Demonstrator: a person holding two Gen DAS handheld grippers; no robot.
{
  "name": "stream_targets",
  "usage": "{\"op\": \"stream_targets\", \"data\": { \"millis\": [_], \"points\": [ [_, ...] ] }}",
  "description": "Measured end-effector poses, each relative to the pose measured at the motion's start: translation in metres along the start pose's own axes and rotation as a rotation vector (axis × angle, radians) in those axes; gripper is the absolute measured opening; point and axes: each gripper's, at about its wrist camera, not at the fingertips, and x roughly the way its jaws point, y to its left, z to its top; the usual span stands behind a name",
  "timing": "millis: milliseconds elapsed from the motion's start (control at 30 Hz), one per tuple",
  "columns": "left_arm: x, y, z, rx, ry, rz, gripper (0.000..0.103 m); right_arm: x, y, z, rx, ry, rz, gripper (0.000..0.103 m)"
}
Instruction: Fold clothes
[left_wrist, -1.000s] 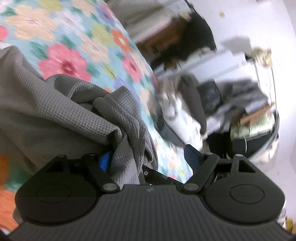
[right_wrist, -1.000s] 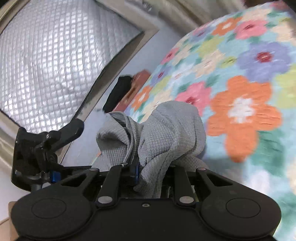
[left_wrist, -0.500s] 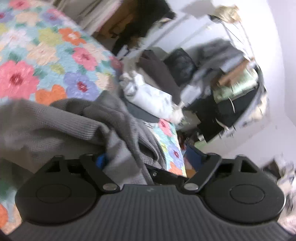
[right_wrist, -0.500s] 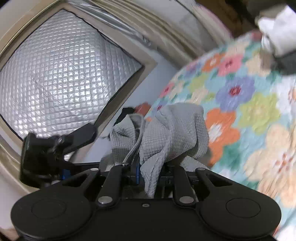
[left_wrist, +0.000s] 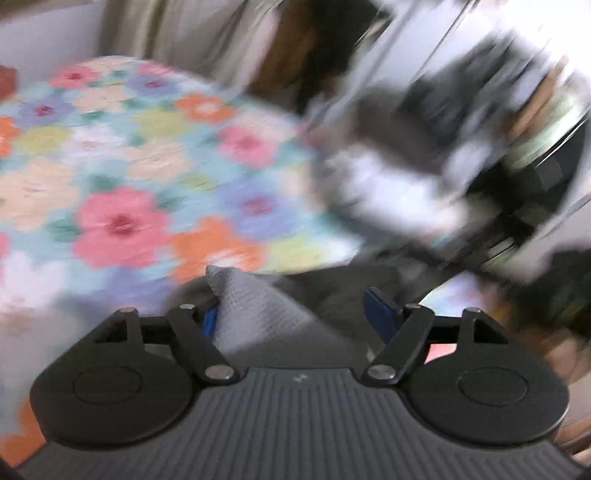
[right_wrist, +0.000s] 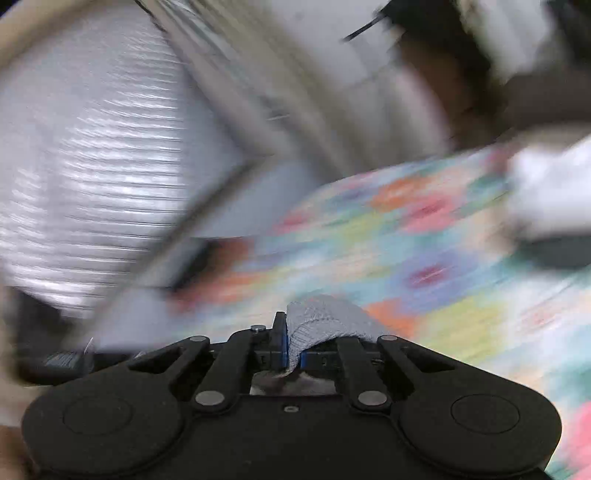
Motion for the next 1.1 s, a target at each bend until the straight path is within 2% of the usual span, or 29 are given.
{"op": "stream_targets", "data": {
  "millis": [100, 167, 267, 400, 433, 700, 833, 900, 1000, 1100],
  "points": [
    [0.027, 0.018, -0.018, -0.063, 0.077, 0.004, 0.071, 0.008, -0.030, -0.002, 0.031, -0.015, -0.078, 0.008],
    [0.035, 0.022, -0.029, -0.091, 0.098, -0.004, 0.071, 0.002, -0.035, -0.005, -0.011, -0.044, -0.145, 0.008],
    [0.045, 0.024, -0.038, -0.105, 0.108, -0.005, 0.073, -0.004, -0.047, -0.008, -0.027, -0.059, -0.216, 0.008],
    [0.053, 0.027, -0.043, -0.117, 0.108, 0.019, 0.074, -0.013, -0.072, -0.017, -0.094, -0.076, -0.401, 0.007],
    [0.055, 0.028, -0.044, -0.120, 0.111, 0.025, 0.074, -0.015, -0.082, -0.021, -0.072, -0.069, -0.419, 0.007],
    [0.059, 0.027, -0.050, -0.163, 0.120, 0.040, 0.074, -0.021, -0.168, -0.055, 0.214, 0.020, -0.479, 0.009],
    [0.048, 0.014, -0.052, -0.167, 0.101, 0.017, 0.074, -0.037, -0.182, -0.073, 0.368, -0.004, -0.421, 0.014],
    [0.037, 0.004, -0.053, -0.158, 0.078, -0.001, 0.074, -0.045, -0.182, -0.078, 0.396, -0.001, -0.410, 0.016],
    [0.029, -0.009, -0.054, -0.123, 0.056, -0.030, 0.074, -0.053, -0.178, -0.078, 0.367, 0.022, -0.458, 0.026],
    [0.027, -0.021, -0.054, -0.079, 0.055, -0.067, 0.074, -0.062, -0.173, -0.072, 0.307, 0.031, -0.508, 0.028]
  ]
}}
